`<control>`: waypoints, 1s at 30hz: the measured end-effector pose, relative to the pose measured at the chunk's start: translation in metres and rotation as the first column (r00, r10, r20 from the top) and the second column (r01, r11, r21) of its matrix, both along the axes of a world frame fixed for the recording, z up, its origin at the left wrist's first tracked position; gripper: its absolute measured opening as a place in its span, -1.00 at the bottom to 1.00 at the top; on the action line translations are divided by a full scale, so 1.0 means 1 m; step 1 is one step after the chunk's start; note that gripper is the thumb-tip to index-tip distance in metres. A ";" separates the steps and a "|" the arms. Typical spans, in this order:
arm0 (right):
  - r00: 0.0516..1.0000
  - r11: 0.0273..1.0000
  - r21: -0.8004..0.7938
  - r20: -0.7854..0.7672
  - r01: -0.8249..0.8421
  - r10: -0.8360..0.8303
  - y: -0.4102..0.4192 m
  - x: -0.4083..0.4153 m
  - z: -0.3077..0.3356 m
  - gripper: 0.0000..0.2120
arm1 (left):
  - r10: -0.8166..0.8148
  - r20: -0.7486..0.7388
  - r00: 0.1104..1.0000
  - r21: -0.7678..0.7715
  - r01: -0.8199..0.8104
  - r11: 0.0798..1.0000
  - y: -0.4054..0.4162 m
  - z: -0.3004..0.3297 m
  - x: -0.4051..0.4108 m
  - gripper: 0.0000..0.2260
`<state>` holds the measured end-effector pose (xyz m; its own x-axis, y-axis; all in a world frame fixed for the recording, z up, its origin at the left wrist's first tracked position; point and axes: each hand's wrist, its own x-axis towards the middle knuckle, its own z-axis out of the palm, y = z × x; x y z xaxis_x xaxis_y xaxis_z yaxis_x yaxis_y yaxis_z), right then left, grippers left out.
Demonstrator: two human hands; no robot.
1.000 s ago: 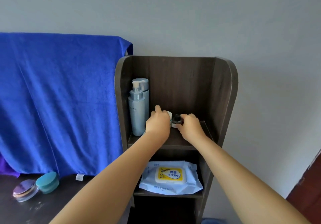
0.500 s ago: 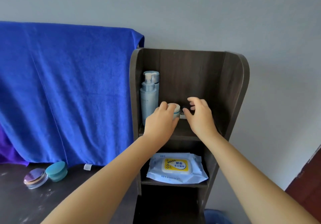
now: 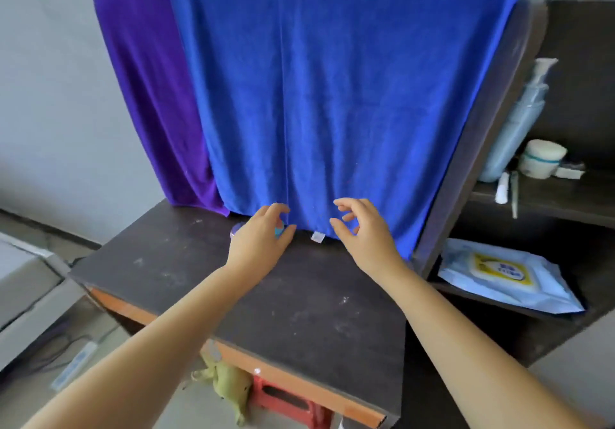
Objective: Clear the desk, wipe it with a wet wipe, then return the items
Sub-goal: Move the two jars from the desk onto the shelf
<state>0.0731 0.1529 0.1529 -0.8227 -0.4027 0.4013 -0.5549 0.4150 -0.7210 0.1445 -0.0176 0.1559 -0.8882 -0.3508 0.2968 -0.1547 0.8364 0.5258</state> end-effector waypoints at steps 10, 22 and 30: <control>0.935 0.965 0.245 0.354 -0.096 0.003 -0.112 -0.046 -0.107 -0.53 | 0.148 0.260 0.954 0.148 -0.191 0.970 -0.108 -0.107 -0.016 -0.69; 0.949 0.949 0.305 0.314 -0.077 -0.024 -0.202 -0.129 -0.199 -0.25 | 0.171 0.254 0.952 0.302 -0.246 0.921 -0.161 -0.193 -0.120 -0.35; 0.961 0.976 0.213 0.275 -0.034 -0.027 -0.202 -0.133 -0.207 -0.31 | 0.196 0.225 0.955 0.315 -0.261 0.912 -0.170 -0.204 -0.137 -0.41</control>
